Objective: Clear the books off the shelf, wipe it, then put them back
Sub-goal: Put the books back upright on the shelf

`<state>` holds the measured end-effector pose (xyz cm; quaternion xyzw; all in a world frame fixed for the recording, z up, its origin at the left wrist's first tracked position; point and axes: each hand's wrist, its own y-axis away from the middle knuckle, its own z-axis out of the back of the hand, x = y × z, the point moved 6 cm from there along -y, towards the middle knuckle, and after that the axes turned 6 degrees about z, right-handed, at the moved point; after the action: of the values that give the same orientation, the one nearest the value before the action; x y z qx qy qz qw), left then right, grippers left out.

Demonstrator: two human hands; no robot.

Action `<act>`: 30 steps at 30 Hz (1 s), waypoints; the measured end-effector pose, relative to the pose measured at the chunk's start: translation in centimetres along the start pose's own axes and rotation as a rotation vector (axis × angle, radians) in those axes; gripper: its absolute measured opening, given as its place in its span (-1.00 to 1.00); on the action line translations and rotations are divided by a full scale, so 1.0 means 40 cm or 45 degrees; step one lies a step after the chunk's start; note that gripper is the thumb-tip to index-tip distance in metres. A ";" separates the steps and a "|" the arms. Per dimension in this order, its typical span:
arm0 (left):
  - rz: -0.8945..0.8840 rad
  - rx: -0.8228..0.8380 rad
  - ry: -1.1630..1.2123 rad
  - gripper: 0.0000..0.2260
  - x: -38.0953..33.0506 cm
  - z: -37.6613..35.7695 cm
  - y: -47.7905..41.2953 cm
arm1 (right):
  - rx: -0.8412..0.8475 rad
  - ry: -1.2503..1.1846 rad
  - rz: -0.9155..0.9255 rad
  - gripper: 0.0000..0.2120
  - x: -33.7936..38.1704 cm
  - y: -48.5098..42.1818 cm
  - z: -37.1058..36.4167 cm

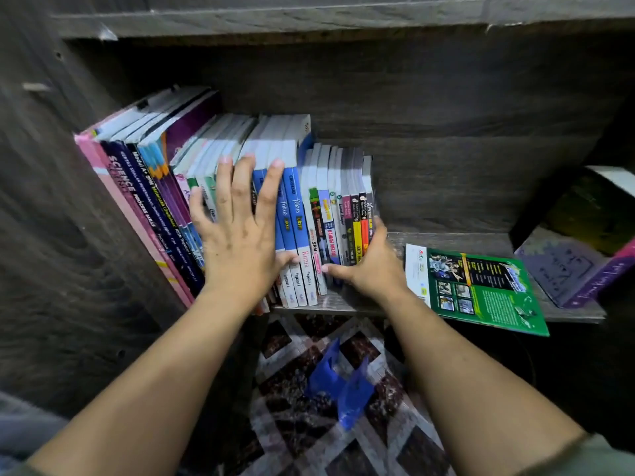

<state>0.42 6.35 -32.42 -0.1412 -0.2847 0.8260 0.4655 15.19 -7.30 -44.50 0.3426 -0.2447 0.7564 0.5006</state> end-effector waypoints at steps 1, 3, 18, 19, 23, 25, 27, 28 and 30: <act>0.006 0.001 0.001 0.25 -0.002 0.001 0.000 | -0.018 0.041 0.006 0.25 0.006 0.001 0.005; 0.025 0.009 -0.002 0.24 -0.006 0.001 0.002 | -0.110 0.091 0.039 0.22 0.018 0.009 0.012; 0.117 0.047 -0.042 0.24 -0.021 0.004 0.004 | -0.206 -0.071 0.226 0.23 0.079 0.024 0.022; 0.121 0.052 -0.052 0.25 -0.021 0.004 0.004 | -0.169 -0.096 0.224 0.22 0.072 0.017 0.022; 0.122 0.040 -0.049 0.26 -0.022 0.006 0.001 | 0.190 -0.136 0.226 0.18 0.043 -0.020 0.079; 0.122 0.031 -0.049 0.26 -0.022 0.004 0.000 | 0.230 -0.036 0.201 0.08 0.031 -0.025 0.110; 0.124 0.025 -0.048 0.25 -0.022 0.003 0.001 | 0.158 -0.027 0.171 0.01 0.030 -0.018 0.113; 0.124 0.024 -0.054 0.25 -0.023 0.005 0.000 | 0.138 -0.039 0.167 -0.02 0.030 -0.012 0.105; 0.130 0.049 -0.081 0.24 -0.026 0.009 0.000 | 0.148 -0.044 0.191 -0.03 0.029 -0.005 0.099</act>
<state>0.79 5.32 -32.19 -0.1203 -0.2759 0.8580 0.4162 16.15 -9.35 -41.06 0.3646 -0.2341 0.7987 0.4175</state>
